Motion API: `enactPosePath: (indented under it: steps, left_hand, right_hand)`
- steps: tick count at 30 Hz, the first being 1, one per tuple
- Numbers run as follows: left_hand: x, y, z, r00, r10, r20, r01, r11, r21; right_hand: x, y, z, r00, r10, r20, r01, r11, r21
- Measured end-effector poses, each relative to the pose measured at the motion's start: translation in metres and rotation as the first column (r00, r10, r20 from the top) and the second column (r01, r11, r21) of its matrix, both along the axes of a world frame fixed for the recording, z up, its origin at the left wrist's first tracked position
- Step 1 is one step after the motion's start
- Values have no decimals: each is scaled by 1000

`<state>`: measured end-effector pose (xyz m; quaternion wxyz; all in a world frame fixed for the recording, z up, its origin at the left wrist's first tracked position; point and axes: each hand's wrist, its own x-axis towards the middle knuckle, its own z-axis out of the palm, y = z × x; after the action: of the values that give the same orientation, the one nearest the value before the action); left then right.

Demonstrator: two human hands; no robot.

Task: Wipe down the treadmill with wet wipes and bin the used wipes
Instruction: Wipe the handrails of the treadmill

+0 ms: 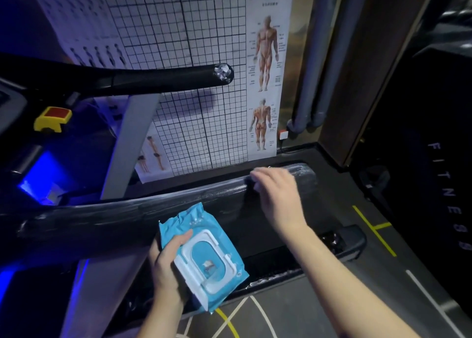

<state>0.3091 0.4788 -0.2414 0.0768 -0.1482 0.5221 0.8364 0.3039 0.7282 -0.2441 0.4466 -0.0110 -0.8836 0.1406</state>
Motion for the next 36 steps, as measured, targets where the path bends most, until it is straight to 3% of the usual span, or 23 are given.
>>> enactPosePath:
  steps: [2, 5, 9, 12, 13, 15, 17, 19, 23, 25, 31, 36]
  left_hand:
    - [0, 5, 0, 1000, 7, 9, -7, 1000, 4]
    - [1, 6, 0, 1000, 26, -4, -26, 1000, 1]
    - [2, 3, -2, 999, 46, -26, -46, 999, -21]
    - [1, 0, -4, 998, 45, -41, -46, 999, -22]
    - [1, 0, -4, 998, 41, -51, -42, 999, -20]
    - [1, 0, -4, 997, 40, -59, -42, 999, -30]
    - [0, 0, -5, 998, 45, -55, -47, 998, -34]
    - [-1, -1, -5, 998, 50, -49, -52, 998, -21]
    - [0, -15, -7, 995, 83, -48, -83, 996, -16]
    - [1, -28, -6, 993, 113, -44, -113, 994, -9]
    - [-10, -89, 5, 974, 225, -29, -226, 974, -14]
    - [-21, -153, 18, 973, 217, -76, -218, 976, -2]
  right_hand:
    - [-5, -5, -8, 997, 57, 51, -58, 998, 28]
    - [-1, 27, -10, 995, -3, 96, 6, 1000, -29]
    - [6, 98, -1, 905, -325, 275, 357, 931, -73]
    - [9, 112, 13, 842, -437, 317, 531, 777, -340]
    - [9, 106, 18, 855, -445, 268, 518, 766, -381]
    - [4, 82, 24, 931, -322, 173, 364, 856, -367]
    - [-2, 55, 18, 979, -106, 172, 150, 953, -263]
    - [-8, 49, 6, 980, -72, 188, 107, 976, -188]
    - [-9, 79, 5, 896, -350, 274, 415, 878, -237]
    - [-10, 70, 17, 870, -396, 293, 468, 849, -244]
    - [-26, -97, 25, 988, -130, 85, 152, 926, -345]
    - [-48, -230, 34, 986, 161, 47, -110, 832, -544]
